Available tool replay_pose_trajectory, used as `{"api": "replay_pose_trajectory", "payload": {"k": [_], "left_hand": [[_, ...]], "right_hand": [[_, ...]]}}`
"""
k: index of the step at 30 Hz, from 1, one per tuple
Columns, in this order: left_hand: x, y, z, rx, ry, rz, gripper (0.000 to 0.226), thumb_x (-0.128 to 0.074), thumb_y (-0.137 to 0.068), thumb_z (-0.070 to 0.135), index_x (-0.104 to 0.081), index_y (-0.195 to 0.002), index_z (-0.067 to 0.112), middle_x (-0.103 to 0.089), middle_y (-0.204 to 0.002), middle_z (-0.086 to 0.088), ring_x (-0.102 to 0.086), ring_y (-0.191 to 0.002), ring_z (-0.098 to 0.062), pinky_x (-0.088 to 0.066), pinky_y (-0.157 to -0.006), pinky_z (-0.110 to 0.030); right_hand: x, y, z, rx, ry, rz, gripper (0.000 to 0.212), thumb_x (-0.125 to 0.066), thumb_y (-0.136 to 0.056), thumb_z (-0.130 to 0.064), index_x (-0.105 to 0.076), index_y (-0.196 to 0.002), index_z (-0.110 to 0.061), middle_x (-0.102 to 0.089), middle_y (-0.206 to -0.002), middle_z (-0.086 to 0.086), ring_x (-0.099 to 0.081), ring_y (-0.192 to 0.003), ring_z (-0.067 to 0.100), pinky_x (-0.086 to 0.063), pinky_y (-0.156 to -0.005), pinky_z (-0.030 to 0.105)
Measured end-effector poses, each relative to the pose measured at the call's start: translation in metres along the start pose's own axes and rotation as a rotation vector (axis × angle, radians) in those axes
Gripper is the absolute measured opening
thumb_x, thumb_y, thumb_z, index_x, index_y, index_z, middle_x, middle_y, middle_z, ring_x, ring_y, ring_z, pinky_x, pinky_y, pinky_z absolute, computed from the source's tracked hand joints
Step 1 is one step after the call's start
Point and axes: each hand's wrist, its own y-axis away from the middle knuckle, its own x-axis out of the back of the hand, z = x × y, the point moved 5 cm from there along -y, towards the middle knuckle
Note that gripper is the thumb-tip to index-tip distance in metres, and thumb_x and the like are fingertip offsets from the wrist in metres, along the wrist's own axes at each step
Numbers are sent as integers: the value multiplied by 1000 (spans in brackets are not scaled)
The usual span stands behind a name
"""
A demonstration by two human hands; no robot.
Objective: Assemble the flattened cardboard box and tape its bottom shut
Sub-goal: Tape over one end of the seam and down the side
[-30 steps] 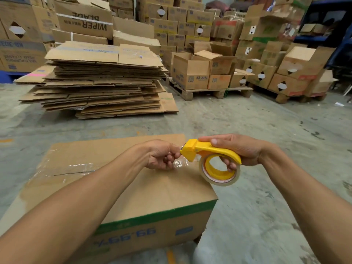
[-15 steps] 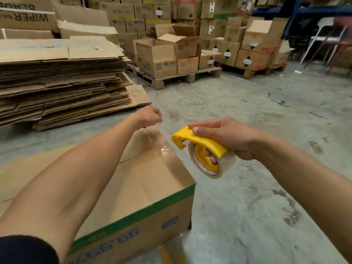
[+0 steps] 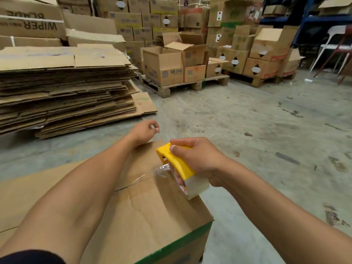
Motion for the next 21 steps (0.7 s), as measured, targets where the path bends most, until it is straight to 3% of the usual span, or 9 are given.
{"api": "replay_pose_trajectory", "payload": {"k": [3,5,8,11,14,18,21], "left_hand": [[-5,-9,-8,83,80,-40,9,-56,-95,23,-62,-93,16,-48,-73,-4,-45,-66,-21,-43,-52,-26],[-12,-12,-11,111,85,-113,10,-57,-95,24,-63,-95,15,-51,-84,-9,-44,-67,-18,-39,-50,-25],[-12,-17,-16,156,152,-200,11,-57,-96,26,-62,-96,16,-50,-93,-9,-44,-72,-19,-45,-54,-27],[-11,-21,-22,174,182,-263,11,-57,-96,28,-61,-94,18,-47,-91,-5,-43,-72,-18,-50,-51,-29],[-15,-21,-24,160,143,-247,11,-58,-95,28,-61,-86,22,-48,-84,-3,-44,-70,-17,-44,-51,-25],[-25,-21,-31,127,109,-242,15,-62,-92,24,-61,-77,26,-57,-87,-6,-49,-80,-20,-38,-64,-28],[-28,-18,-29,170,108,-292,10,-58,-94,22,-61,-85,21,-53,-76,-2,-46,-73,-17,-32,-55,-25]], "right_hand": [[-5,-2,6,-37,-42,-2,11,-62,-94,-22,-62,-103,-29,-55,-105,22,-58,-41,30,-48,-43,28],[-6,-1,9,-49,-58,-8,14,-62,-94,-23,-61,-108,-28,-54,-107,22,-58,-41,30,-48,-43,28],[-6,1,9,-60,-92,-25,20,-61,-95,-22,-60,-115,-28,-54,-107,23,-57,-40,29,-48,-42,26],[-7,4,9,-69,-104,-32,13,-61,-95,-22,-61,-106,-30,-54,-107,22,-57,-38,28,-48,-41,25],[-9,5,7,-72,-111,-30,10,-62,-95,-23,-61,-101,-31,-55,-108,22,-57,-39,27,-48,-40,25],[-11,3,6,-73,-108,-23,11,-63,-94,-22,-61,-102,-30,-53,-108,22,-56,-41,27,-48,-40,25],[-11,3,7,-69,-116,-32,15,-63,-94,-21,-61,-107,-28,-53,-106,22,-56,-40,28,-48,-41,26]]}}
